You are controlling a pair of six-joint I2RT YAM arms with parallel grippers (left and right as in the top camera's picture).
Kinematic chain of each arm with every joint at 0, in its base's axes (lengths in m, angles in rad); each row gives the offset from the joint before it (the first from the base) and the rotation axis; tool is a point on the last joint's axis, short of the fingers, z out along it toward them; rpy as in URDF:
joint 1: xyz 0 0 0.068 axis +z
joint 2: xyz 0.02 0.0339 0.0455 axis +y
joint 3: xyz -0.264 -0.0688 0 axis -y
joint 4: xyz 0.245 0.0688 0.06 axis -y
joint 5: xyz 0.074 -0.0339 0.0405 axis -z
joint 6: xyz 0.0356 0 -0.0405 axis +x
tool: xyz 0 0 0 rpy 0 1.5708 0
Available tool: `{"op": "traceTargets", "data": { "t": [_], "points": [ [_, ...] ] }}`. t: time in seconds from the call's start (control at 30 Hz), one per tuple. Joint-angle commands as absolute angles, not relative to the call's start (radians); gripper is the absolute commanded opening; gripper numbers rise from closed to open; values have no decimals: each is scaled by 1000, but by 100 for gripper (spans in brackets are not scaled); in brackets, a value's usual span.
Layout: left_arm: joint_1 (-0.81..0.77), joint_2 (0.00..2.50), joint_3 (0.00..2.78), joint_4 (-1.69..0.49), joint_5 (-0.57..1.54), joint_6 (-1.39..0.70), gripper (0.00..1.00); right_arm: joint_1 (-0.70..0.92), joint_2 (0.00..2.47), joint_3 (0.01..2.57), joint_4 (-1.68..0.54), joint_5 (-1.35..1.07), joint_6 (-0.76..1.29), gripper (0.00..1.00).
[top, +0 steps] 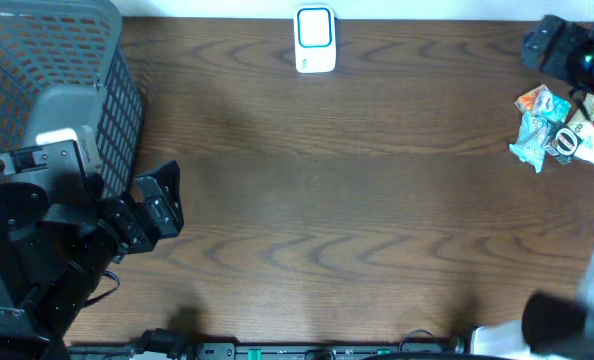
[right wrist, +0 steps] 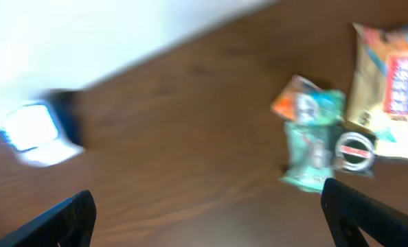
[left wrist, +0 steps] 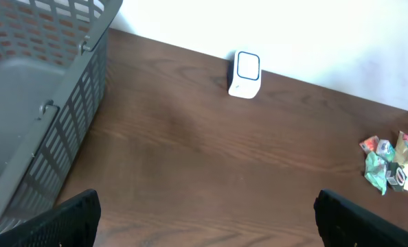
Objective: Scan the item barcode
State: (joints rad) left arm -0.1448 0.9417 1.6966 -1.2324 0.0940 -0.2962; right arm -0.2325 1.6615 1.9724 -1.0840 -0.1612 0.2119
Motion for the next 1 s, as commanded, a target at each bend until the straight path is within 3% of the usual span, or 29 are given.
{"op": "traceTargets", "data": {
  "t": [0.0,0.23,0.43,0.67,0.97],
  "points": [
    [-141,942,1704,-1234,81,-305,97,-118,1542,1982,-1115,-198,212,99],
    [-141,942,1704,-1234,81,-305,98,117,1415,1955,-1197,-60,213,99],
    [-141,942,1704,-1234,81,-305,98,265,1259,1708,-1134,-9,235,99],
    [-141,942,1704,-1234,81,-305,98,364,998,1349,-1018,-10,325,99],
    [-141,942,1704,-1234,81,-305,98,375,816,1129,-1014,-18,456,99]
  ]
}}
